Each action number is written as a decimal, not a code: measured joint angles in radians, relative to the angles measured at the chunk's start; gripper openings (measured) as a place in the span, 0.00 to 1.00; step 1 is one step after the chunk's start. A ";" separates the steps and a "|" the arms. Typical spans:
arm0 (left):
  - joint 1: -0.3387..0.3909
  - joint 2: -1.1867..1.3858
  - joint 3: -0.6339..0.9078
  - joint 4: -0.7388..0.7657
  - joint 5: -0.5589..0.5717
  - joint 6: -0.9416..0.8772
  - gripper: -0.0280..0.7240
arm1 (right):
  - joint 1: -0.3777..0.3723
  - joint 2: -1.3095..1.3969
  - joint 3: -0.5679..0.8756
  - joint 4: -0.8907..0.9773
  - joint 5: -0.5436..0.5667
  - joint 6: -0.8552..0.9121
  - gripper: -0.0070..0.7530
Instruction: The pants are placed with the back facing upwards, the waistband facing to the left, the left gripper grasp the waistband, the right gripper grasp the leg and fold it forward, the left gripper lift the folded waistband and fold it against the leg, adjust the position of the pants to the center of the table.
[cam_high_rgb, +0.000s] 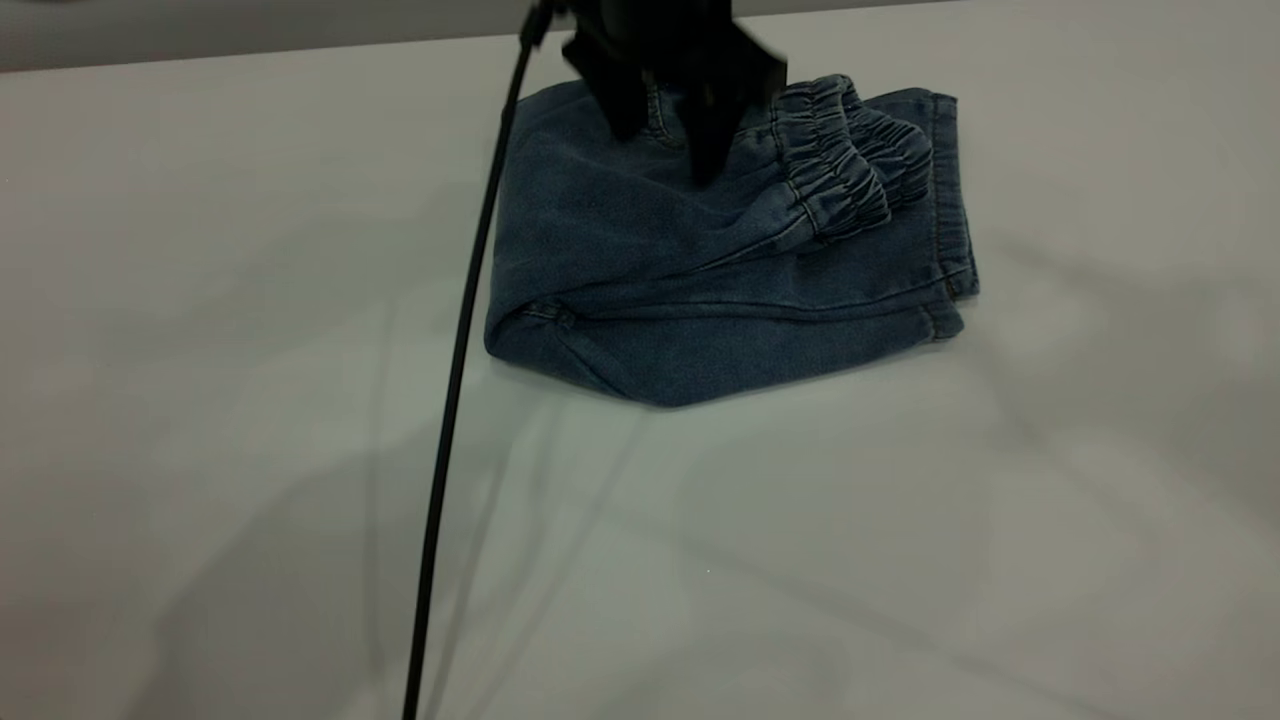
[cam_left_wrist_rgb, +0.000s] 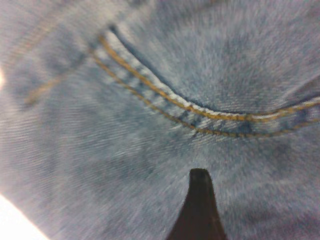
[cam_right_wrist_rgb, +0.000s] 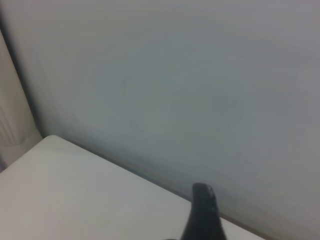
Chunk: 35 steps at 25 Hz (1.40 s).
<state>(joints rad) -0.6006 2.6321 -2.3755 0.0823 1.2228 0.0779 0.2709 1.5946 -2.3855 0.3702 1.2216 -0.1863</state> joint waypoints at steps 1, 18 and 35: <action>0.000 -0.017 0.000 0.000 0.000 0.000 0.75 | 0.000 0.000 0.000 0.005 0.000 0.000 0.60; 0.001 -0.441 0.015 0.127 0.001 -0.066 0.75 | 0.000 -0.277 0.079 0.123 -0.001 0.044 0.60; 0.001 -1.171 0.681 0.097 0.000 -0.091 0.75 | 0.000 -0.985 0.854 0.162 0.000 -0.035 0.60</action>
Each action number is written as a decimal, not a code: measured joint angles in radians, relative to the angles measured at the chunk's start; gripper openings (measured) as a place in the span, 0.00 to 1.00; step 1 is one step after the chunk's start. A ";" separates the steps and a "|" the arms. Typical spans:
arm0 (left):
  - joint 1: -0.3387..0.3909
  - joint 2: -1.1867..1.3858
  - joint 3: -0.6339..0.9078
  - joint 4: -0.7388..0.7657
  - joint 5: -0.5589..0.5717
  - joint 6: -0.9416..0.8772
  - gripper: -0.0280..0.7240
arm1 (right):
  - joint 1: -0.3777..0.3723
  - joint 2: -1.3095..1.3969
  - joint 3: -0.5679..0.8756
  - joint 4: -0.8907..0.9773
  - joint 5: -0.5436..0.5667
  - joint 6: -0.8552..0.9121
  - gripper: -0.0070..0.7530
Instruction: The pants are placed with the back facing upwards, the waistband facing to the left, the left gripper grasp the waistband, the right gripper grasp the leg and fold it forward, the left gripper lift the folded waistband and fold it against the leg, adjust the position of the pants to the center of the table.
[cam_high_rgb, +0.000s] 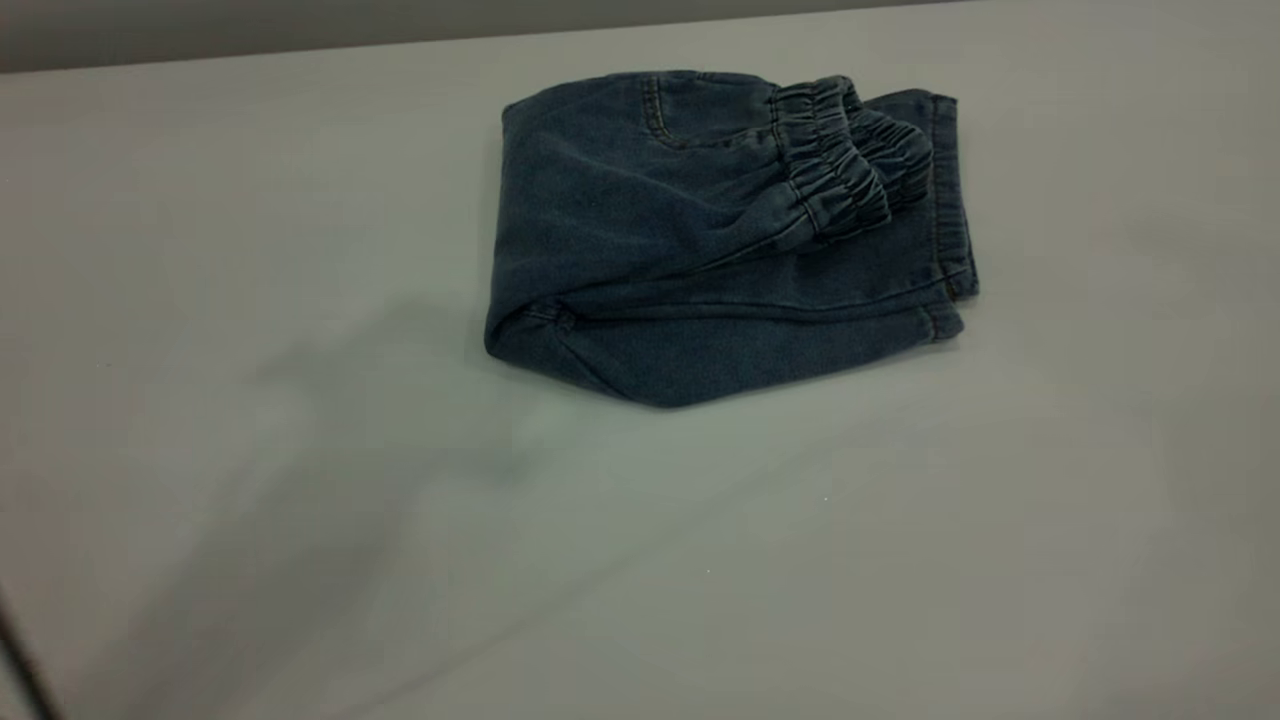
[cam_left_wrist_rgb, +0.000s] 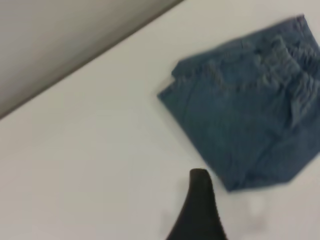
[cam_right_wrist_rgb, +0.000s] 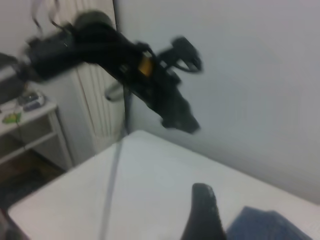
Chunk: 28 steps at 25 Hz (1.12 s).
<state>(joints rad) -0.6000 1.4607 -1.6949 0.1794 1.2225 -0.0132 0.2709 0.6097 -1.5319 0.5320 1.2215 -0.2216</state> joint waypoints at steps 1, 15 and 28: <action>0.000 -0.050 0.048 0.000 0.000 0.000 0.75 | 0.000 -0.028 0.037 -0.014 0.000 -0.011 0.60; 0.000 -0.650 0.561 -0.059 0.000 0.003 0.75 | 0.000 -0.434 0.543 -0.108 -0.001 -0.008 0.60; 0.000 -1.085 0.887 -0.087 -0.007 0.013 0.75 | 0.000 -0.610 0.975 -0.321 -0.165 0.016 0.60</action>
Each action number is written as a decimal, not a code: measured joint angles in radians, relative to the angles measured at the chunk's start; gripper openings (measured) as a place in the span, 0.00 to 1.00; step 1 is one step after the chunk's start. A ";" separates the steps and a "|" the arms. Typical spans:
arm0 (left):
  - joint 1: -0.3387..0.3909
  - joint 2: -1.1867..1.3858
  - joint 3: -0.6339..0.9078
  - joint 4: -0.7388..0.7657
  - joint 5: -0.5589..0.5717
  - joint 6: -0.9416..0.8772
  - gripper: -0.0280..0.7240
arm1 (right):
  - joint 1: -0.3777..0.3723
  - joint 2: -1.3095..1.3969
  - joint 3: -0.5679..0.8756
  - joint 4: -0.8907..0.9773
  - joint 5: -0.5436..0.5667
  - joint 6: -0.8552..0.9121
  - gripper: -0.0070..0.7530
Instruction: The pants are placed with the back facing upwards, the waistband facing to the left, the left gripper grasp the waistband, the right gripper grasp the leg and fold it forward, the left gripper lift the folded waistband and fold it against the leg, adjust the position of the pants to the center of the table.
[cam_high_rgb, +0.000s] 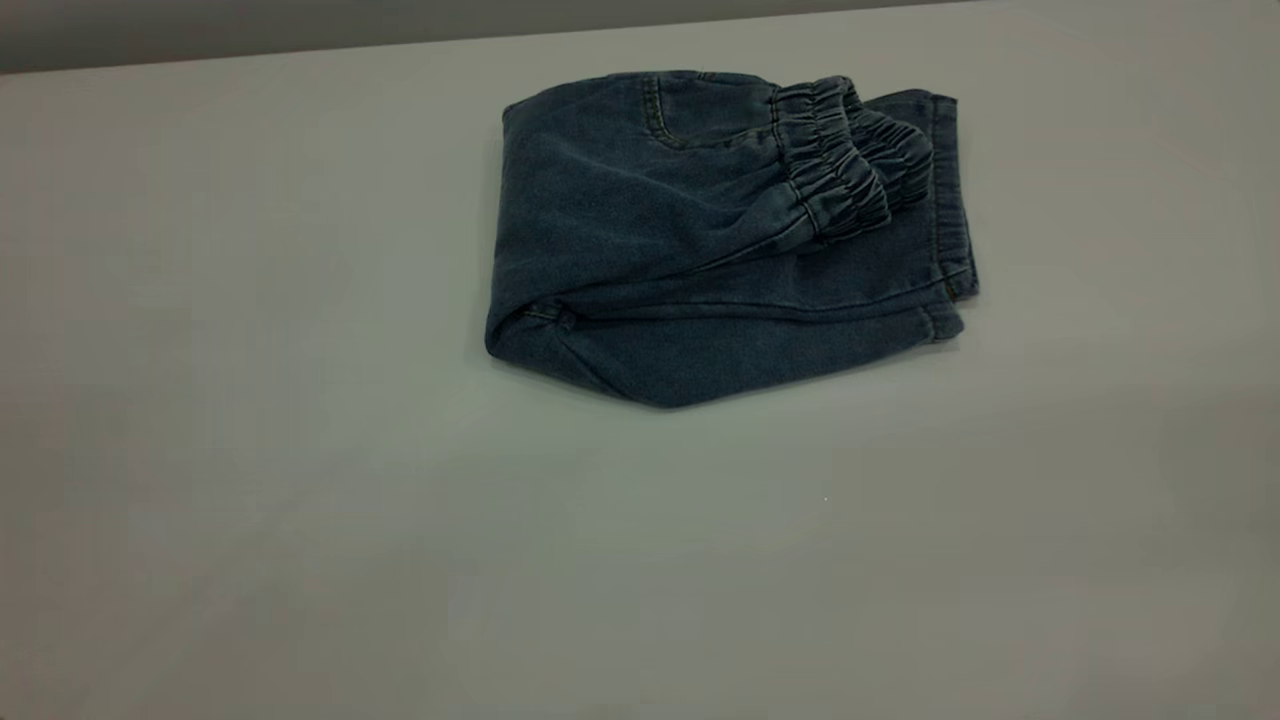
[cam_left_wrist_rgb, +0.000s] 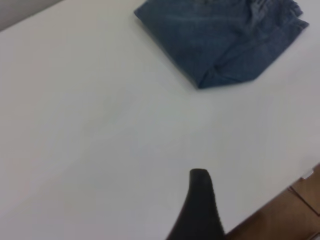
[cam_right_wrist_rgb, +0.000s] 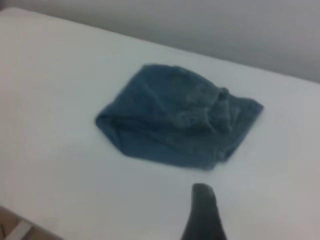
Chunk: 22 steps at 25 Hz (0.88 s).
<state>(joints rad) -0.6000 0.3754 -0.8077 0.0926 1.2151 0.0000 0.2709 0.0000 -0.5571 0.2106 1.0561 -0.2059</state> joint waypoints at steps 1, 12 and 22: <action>0.000 -0.022 0.024 -0.007 -0.016 0.000 0.75 | 0.000 0.000 0.018 -0.002 -0.001 0.003 0.60; 0.000 -0.173 0.251 -0.078 -0.027 0.000 0.75 | 0.000 0.000 0.050 -0.069 0.011 0.075 0.60; 0.000 -0.256 0.304 -0.127 -0.129 0.000 0.75 | 0.000 0.000 0.050 -0.069 0.012 0.074 0.60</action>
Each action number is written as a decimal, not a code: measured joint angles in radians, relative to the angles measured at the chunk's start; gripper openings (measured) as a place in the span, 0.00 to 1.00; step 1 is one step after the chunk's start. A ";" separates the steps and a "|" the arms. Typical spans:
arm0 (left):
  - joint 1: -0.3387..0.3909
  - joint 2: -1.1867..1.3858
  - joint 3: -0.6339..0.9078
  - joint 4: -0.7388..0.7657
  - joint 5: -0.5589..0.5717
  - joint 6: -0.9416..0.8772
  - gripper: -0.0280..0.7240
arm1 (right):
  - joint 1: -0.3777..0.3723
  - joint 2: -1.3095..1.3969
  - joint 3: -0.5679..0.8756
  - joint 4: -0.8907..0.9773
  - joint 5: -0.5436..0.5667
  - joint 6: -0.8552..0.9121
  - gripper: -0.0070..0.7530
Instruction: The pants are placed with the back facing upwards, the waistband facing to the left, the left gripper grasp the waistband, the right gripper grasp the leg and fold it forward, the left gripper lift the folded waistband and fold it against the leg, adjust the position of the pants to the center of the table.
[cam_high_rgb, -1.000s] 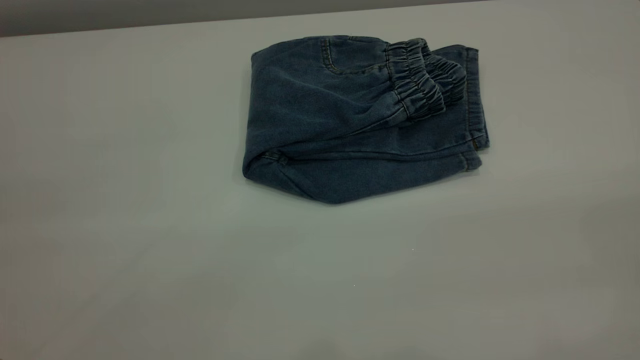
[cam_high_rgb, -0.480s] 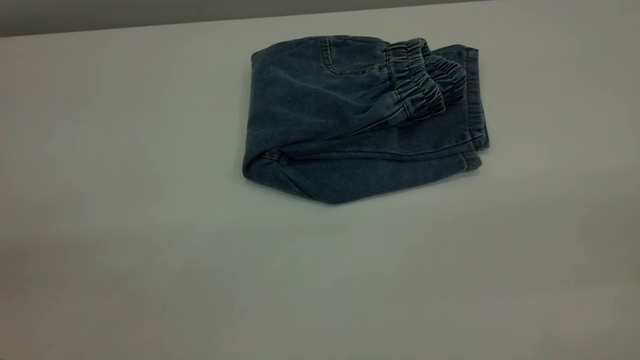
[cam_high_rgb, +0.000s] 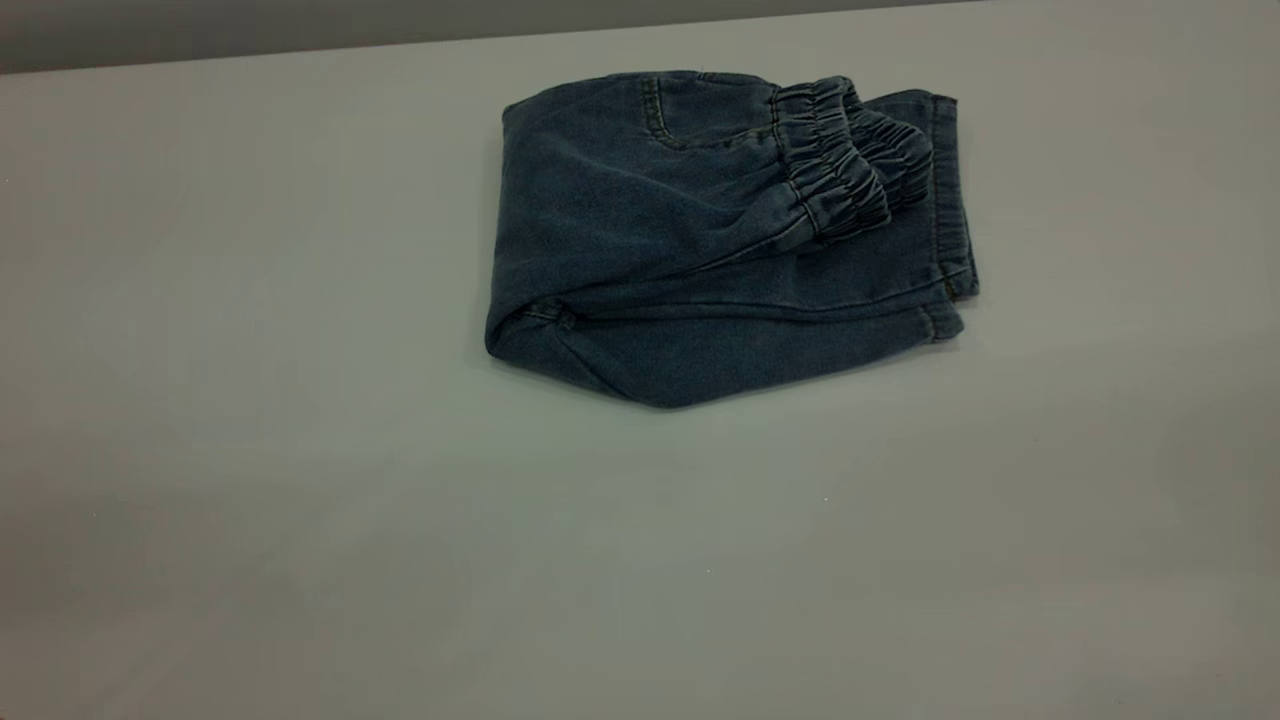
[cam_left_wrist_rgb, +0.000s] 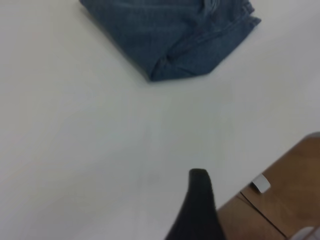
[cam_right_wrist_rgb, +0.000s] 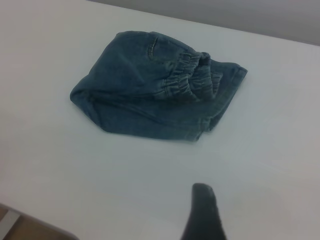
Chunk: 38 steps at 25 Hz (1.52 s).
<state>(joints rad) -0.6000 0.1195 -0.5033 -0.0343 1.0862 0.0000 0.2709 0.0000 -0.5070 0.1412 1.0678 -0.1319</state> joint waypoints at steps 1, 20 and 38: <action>0.000 -0.002 0.002 0.000 -0.005 0.000 0.75 | 0.000 0.000 0.000 0.000 0.000 0.000 0.60; 0.000 -0.003 0.001 0.000 -0.007 0.000 0.75 | 0.000 0.000 -0.001 0.005 0.002 0.000 0.60; 0.611 -0.003 0.001 0.001 -0.007 0.000 0.75 | -0.213 0.000 -0.001 0.007 0.001 0.000 0.60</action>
<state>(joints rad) 0.0106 0.1169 -0.5026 -0.0333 1.0788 0.0000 0.0575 0.0000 -0.5078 0.1485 1.0687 -0.1319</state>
